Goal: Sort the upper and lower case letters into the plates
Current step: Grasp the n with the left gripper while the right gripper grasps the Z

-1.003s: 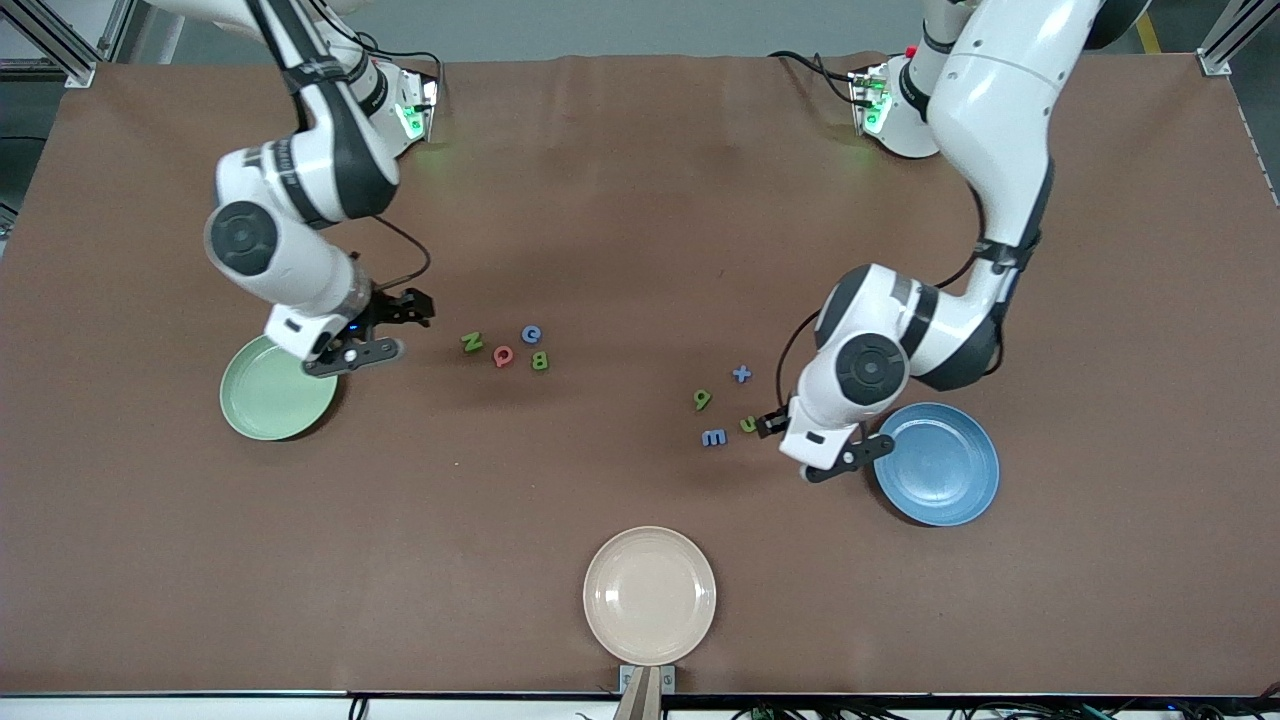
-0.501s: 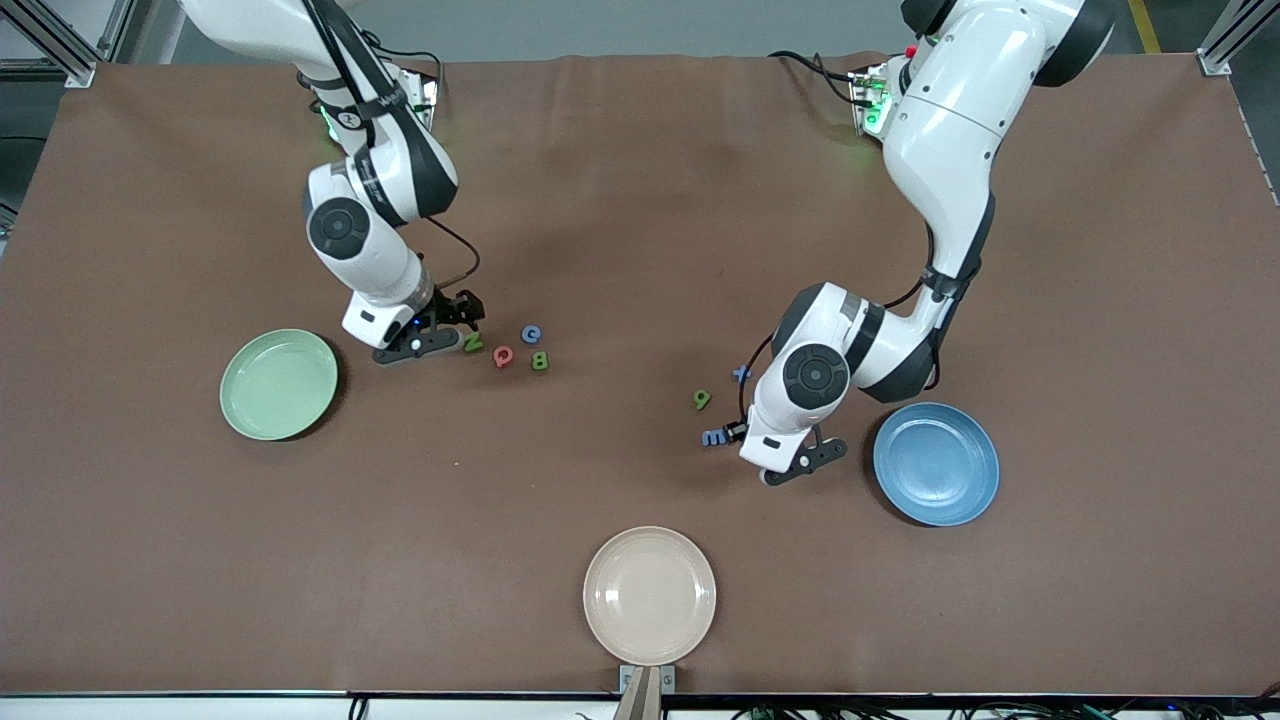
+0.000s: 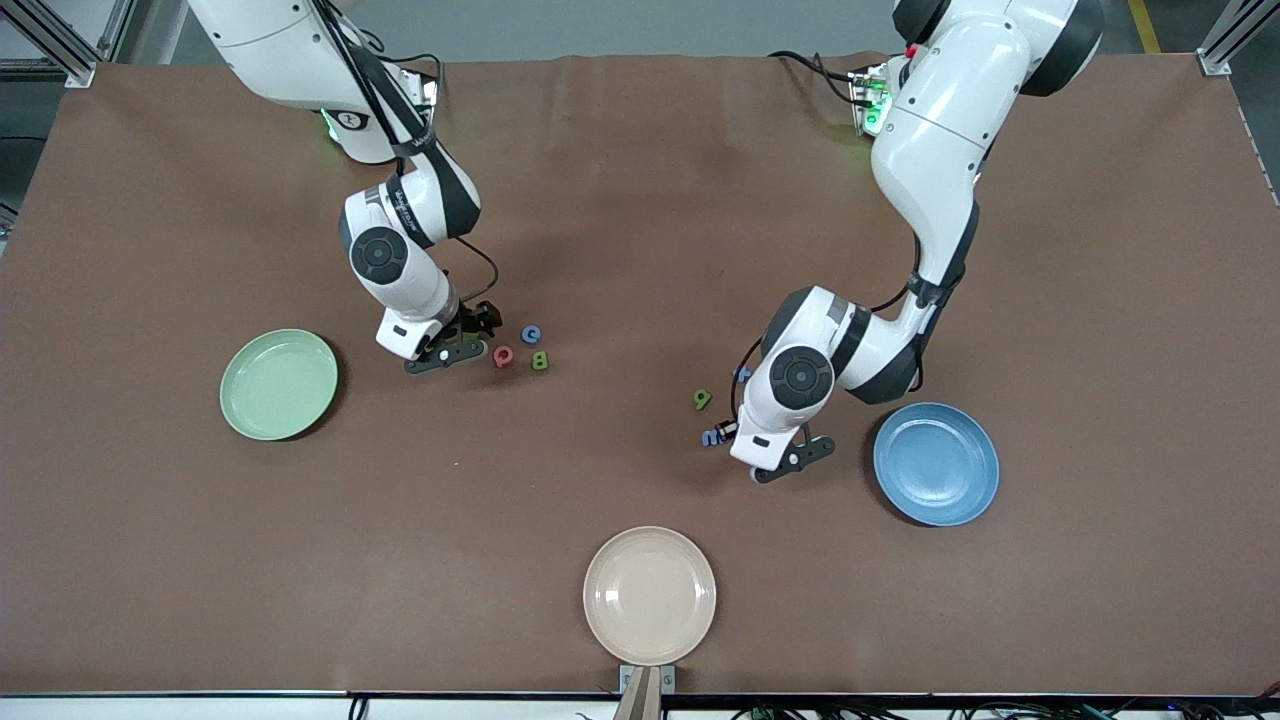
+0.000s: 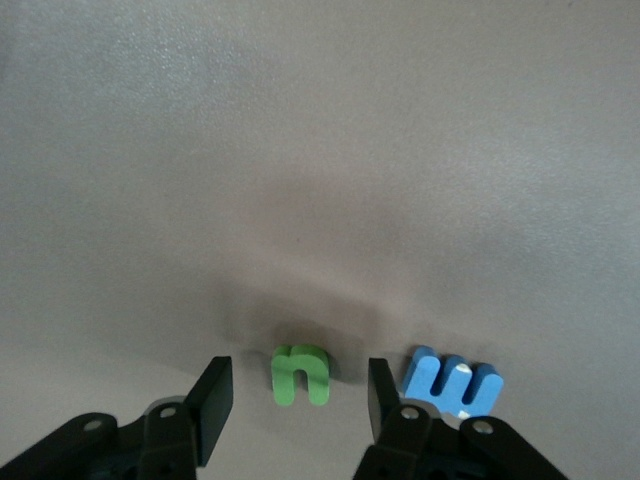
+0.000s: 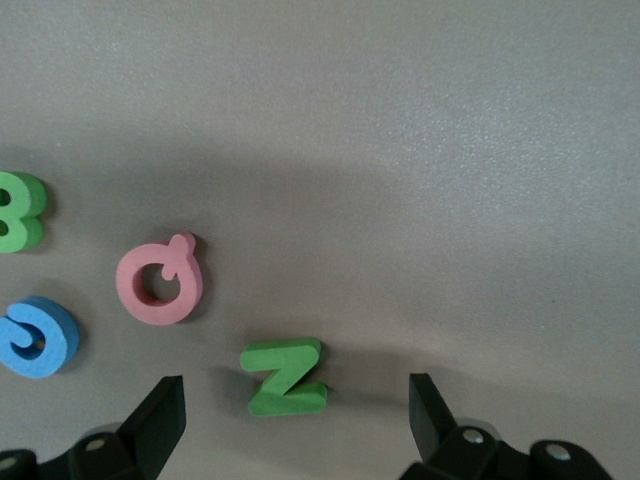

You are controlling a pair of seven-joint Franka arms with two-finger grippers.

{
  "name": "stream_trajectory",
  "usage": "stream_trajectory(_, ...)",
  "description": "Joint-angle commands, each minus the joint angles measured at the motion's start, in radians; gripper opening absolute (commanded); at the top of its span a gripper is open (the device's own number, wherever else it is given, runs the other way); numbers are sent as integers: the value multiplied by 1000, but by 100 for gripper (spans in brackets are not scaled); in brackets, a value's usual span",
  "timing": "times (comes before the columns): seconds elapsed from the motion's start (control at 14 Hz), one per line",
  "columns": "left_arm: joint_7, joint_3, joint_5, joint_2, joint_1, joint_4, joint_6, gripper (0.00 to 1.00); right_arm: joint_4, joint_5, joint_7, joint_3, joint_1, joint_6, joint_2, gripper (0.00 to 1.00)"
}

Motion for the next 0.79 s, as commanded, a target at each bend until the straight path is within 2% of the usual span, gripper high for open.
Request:
stream_trajectory(0.0,-19,8,9,18,-9,21,7,57,4,14,14,-7,13,-4,4,77)
stream_trajectory(0.07,-17,8,9,21,-9,21,7,53,4,13,14,-7,15,-2,9,73)
stream_trajectory(0.21,-17,8,9,23,-9,21,7,41,13,13,14,-7,18,-2,16,73)
stream_trajectory(0.29,-16,8,9,23,-9,21,7,34,13,13,14,-7,18,-2,16,73)
stream_trajectory(0.36,-10,8,10,23,-9,21,7,21,13,13,14,-7,18,-2,18,71)
stream_trajectory(0.5,-8,8,10,20,-8,21,7,7,12,13,14,-7,18,-2,20,67)
stream_trajectory(0.72,-11,19,10,-67,23,23,-7,1,13,11,14,-7,20,1,24,62)
